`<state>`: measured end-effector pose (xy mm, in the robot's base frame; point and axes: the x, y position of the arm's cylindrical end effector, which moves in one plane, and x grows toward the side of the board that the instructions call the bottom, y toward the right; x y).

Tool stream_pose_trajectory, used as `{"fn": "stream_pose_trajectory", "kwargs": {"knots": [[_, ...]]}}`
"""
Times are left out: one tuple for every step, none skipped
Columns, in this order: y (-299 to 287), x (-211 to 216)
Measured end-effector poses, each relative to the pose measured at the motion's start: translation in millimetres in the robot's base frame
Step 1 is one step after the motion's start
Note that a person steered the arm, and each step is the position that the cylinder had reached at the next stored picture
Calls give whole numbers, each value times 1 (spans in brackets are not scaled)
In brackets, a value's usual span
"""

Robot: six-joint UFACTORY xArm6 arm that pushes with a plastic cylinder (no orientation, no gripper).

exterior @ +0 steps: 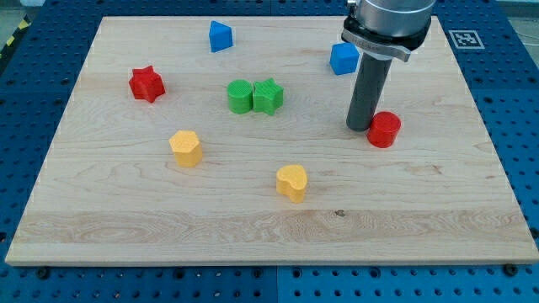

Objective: Push the red circle towards the left side of the board

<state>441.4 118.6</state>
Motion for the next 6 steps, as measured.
{"fn": "stream_pose_trajectory", "kwargs": {"knots": [[2,-7],[8,-23],[20,-37],[50,-26],[56,-14],[72,-17]]}}
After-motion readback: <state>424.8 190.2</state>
